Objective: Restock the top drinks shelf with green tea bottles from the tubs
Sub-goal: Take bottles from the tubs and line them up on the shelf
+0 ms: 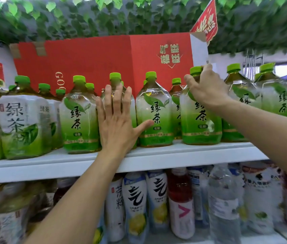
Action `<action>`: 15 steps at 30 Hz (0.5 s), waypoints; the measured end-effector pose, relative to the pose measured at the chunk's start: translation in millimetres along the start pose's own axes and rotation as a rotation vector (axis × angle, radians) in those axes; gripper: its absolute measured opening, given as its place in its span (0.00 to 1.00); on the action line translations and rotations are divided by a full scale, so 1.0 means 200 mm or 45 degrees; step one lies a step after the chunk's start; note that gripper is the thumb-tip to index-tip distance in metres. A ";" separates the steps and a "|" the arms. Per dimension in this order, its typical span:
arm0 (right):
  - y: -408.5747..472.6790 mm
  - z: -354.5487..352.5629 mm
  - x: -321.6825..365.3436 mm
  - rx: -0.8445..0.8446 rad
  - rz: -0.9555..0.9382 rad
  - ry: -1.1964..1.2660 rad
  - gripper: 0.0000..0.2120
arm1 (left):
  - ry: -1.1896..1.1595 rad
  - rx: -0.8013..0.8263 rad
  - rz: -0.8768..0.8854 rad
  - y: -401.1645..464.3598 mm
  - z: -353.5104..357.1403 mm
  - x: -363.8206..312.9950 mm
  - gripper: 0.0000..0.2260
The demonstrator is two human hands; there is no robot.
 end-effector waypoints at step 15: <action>0.03 0.12 0.06 -0.153 0.021 0.290 0.19 | -0.005 -0.062 0.005 0.00 -0.01 0.00 0.47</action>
Point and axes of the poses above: each hand's wrist, its own y-axis towards the middle knuckle, its own z-axis out of the palm, x = y × z, the point moved 2 cm from there along y, towards the middle knuckle, and after that the axes turned 2 degrees about -y, right-handed, at the moved point
